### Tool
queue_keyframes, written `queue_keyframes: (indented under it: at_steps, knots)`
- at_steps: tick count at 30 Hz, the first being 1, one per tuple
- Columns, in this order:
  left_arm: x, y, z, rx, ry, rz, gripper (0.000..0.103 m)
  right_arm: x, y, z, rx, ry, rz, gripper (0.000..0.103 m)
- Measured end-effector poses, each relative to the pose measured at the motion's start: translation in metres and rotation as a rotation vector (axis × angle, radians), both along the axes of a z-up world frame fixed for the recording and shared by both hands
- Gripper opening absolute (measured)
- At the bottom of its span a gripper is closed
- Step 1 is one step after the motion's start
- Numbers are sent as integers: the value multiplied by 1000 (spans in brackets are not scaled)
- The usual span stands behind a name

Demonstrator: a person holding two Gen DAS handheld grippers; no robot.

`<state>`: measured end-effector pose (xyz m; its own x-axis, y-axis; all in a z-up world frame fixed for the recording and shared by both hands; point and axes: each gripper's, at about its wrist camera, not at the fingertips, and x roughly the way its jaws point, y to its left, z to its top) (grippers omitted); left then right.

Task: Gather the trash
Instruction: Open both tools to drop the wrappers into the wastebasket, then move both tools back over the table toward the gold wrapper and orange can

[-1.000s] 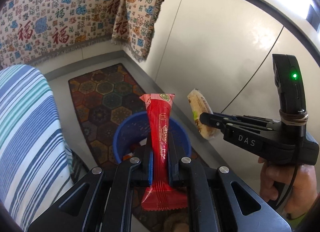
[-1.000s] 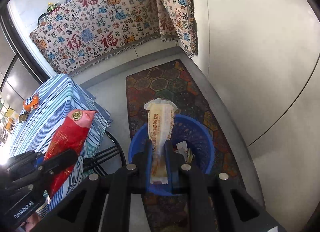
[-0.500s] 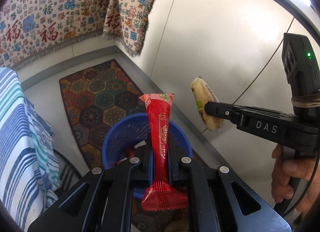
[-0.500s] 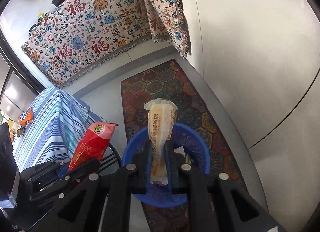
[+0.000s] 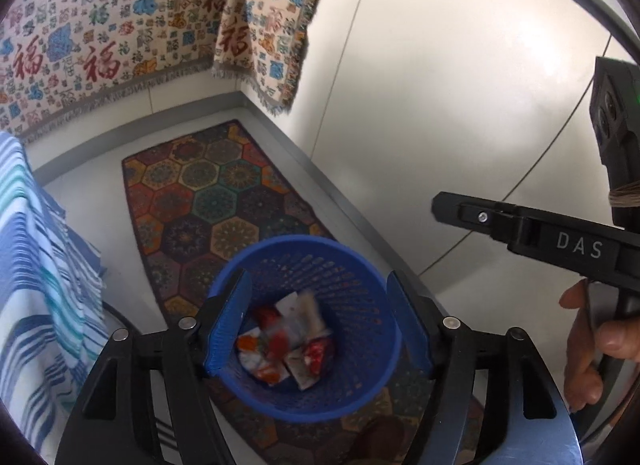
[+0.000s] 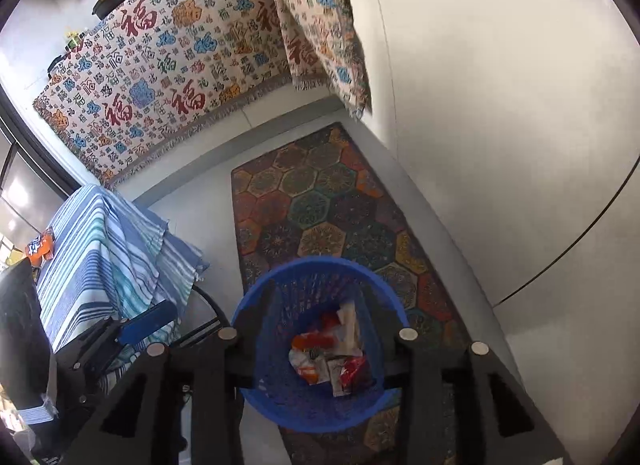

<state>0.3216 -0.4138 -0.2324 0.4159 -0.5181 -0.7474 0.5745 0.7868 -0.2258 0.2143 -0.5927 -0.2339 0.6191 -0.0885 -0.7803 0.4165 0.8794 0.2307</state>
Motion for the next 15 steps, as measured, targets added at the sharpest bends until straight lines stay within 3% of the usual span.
queue_keyframes:
  at_steps: [3, 5, 7, 11, 15]
  knots:
    - [-11, 20, 26, -24, -53, 27, 87, -8, 6, 19, -43, -54, -20, 47]
    - [-22, 40, 47, -34, -94, 46, 93, -13, 13, 29, -80, -81, -27, 66]
    - [-35, 65, 66, -43, -120, 68, 99, -14, 18, 34, -99, -90, -24, 67]
    - [-58, 123, 82, -20, -121, 124, 100, -13, 48, 54, -156, -124, 10, 67]
    - [-71, 191, 72, 86, -124, 230, 100, -7, 97, 70, -196, -155, 89, 67]
